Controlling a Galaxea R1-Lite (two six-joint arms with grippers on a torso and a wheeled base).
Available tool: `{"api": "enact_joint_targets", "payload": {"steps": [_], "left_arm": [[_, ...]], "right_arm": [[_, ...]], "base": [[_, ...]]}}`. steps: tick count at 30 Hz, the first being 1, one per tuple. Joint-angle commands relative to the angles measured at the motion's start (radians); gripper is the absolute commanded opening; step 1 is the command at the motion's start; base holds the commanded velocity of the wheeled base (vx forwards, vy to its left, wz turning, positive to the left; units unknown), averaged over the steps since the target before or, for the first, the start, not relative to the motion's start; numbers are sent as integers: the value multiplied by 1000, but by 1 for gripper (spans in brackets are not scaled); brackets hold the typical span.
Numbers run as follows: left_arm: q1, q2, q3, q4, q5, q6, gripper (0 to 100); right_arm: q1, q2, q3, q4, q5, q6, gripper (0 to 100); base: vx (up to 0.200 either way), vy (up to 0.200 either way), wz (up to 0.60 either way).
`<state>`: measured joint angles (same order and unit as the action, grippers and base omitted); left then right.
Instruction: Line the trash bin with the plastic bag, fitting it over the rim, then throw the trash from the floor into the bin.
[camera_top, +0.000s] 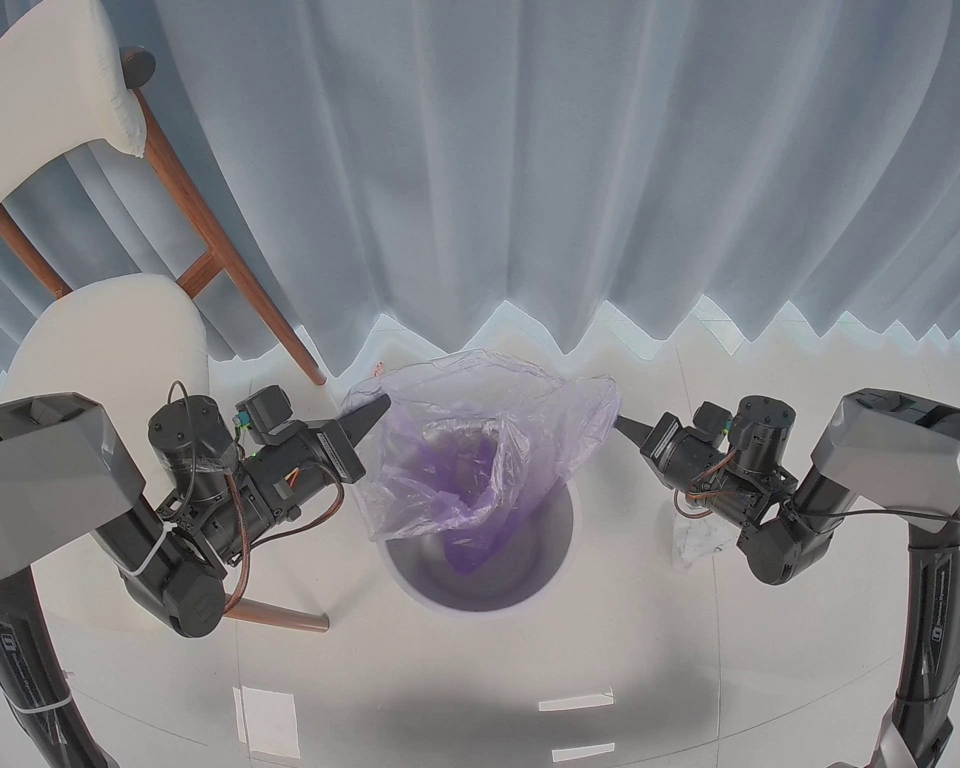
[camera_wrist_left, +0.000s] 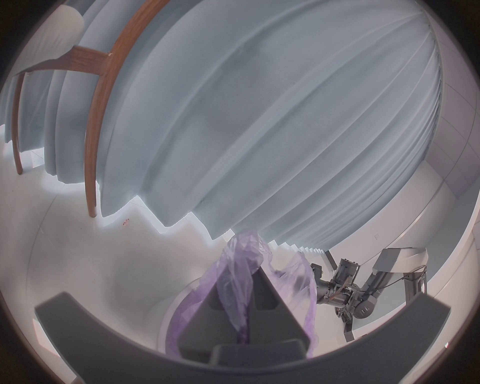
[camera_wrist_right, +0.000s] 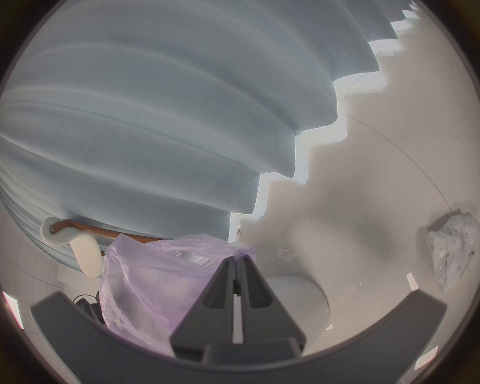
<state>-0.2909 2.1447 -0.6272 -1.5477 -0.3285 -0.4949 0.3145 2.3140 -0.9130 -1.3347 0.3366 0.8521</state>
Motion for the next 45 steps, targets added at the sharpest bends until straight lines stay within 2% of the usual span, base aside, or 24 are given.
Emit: {"api": "enact_joint_targets", "payload": {"steps": [1, 4, 15, 19, 26, 32, 40, 45], "left_arm": [[45, 15, 24, 1, -3, -1, 0], [16, -43, 54, 1, -3, 1, 0], [-111, -281, 167, 4, 6, 10, 0], [-134, -324, 182, 4, 9, 25, 0], [-134, -319, 182, 6, 11, 18, 0], [-133, -316, 175, 6, 8, -40, 0], [-133, -310, 175, 6, 8, -40, 0], [-126, -304, 201, 9, 8, -19, 0]], "right_arm": [[23, -73, 62, -11, -1, 1, 0], [43, -125, 129, -51, 1, 1, 0], [80, -171, 184, -75, 1, 1, 0], [91, -180, 203, -87, 1, -1, 0], [141, -199, 247, -115, 1, -1, 0], [178, -209, 247, -115, 1, -1, 0], [233, -212, 238, -110, 1, -1, 0], [238, -203, 232, -106, 1, -12, 0]], "base": [[0, 0, 0], [0, 0, 0], [0, 0, 0], [0, 0, 0], [0, 0, 0], [0, -200, 0], [0, -200, 0], [0, -200, 0]]}}
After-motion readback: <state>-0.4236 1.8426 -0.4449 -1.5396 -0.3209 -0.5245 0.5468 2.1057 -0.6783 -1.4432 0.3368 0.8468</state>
